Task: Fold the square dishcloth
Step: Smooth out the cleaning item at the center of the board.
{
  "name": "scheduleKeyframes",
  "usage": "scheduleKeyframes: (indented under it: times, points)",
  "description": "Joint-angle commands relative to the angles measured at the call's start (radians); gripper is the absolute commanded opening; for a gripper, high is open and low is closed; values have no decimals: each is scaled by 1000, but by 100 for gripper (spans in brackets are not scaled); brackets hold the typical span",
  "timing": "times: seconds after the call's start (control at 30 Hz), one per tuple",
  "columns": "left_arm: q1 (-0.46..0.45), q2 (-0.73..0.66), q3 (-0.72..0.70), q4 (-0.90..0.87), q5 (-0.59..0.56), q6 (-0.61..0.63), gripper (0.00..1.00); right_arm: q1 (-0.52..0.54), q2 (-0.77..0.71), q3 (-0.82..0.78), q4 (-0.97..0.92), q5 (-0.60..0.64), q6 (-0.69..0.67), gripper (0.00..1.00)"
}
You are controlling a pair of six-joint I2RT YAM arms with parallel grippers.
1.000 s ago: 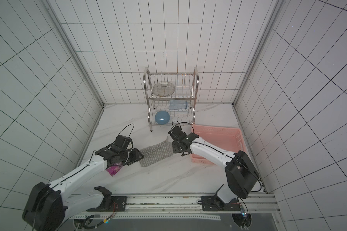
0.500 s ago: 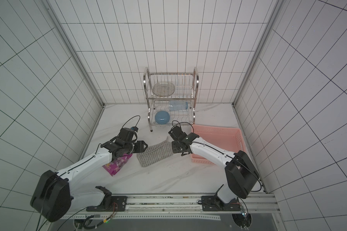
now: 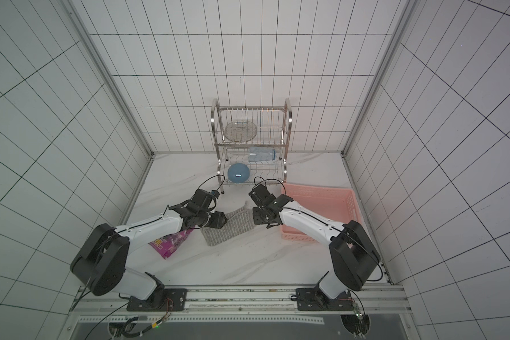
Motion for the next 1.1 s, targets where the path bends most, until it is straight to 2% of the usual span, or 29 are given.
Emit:
scheduleKeyframes:
  times: [0.0,0.2,0.3,0.37,0.43,0.57,0.67,0.77,0.87,0.93,1.07]
  points:
    - [-18,41,39,10,-49,28,57,-10,8,-3,9,-7,7,47]
    - [-26,78,56,-1,-109,20,42,-12,8,-10,21,-14,3,47]
    - [-26,82,65,-13,-115,18,26,-12,9,-13,25,-12,4,47]
    - [-26,87,73,-22,-114,20,21,-13,13,-11,26,-14,3,47]
    - [-26,86,75,-31,-115,20,23,-14,15,-12,30,-18,0,47]
    - [-26,75,69,-34,-100,21,43,-13,17,-13,37,-25,-2,47]
    - [-26,83,71,-34,-85,25,46,-13,18,-14,38,-29,-2,47]
    - [-26,103,76,-33,-78,26,43,-13,21,-17,42,-34,1,46]
    - [-26,128,85,-37,-75,20,31,-14,23,-20,44,-41,3,46]
    - [-26,144,95,-46,-76,16,19,-13,25,-20,46,-47,5,46]
    - [-26,149,121,-87,-80,13,3,-13,21,-23,47,-45,5,46]
